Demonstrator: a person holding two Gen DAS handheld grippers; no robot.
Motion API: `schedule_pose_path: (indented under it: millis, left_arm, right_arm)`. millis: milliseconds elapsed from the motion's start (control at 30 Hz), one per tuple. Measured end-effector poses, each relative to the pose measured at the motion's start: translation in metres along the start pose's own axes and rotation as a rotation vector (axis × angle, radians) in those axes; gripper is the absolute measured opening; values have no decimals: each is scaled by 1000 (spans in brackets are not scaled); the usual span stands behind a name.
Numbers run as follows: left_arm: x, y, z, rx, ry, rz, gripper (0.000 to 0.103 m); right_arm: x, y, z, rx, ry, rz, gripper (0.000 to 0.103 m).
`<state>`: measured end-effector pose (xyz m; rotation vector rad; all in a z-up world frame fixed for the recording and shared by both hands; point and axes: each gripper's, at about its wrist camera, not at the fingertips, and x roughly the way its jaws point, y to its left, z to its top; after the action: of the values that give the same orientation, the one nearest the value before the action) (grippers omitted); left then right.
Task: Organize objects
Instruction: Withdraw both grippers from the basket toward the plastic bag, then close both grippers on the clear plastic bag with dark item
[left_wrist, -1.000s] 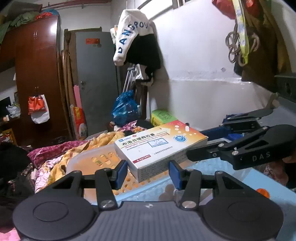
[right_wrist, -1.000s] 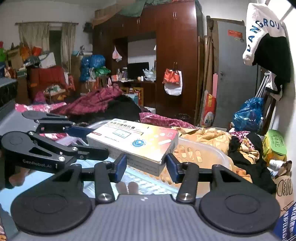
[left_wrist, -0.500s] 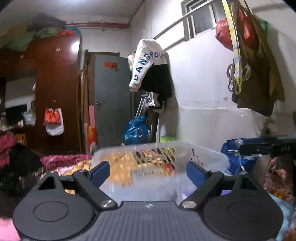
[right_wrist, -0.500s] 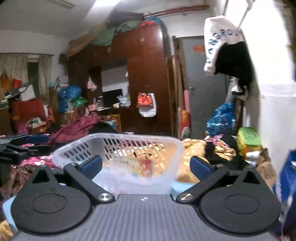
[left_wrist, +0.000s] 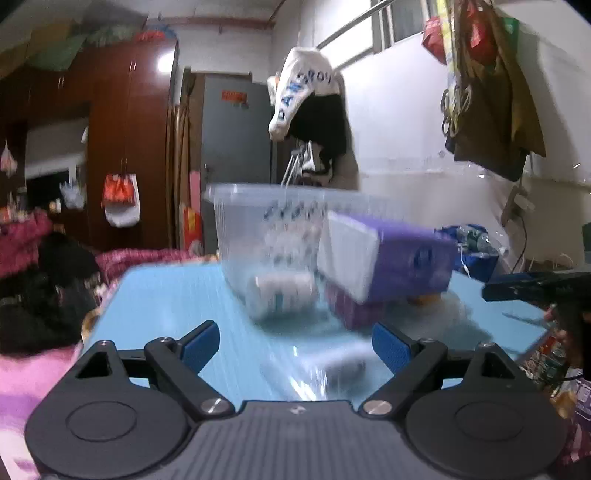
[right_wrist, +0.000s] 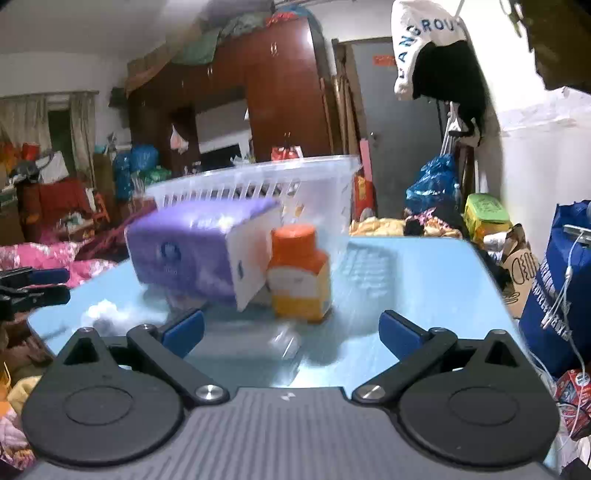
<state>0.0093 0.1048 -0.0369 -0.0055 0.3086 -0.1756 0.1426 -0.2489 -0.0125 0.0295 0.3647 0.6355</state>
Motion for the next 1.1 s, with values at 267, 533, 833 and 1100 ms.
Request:
schedule_pose_path:
  millis: [267, 533, 833, 1100]
  left_arm:
    - [14, -10, -25, -3, 58, -35, 92]
    - [28, -20, -29, 12, 65, -34, 92]
    - [32, -28, -27, 68, 57, -10, 61]
    - [30, -33, -29, 88, 40, -22, 43]
  right_arm:
    - [9, 7, -18, 17, 30, 14, 94]
    - [20, 19, -26, -37, 63, 11, 73]
    - [14, 21, -29, -63, 53, 23, 57]
    - [9, 20, -30, -68, 53, 45, 32]
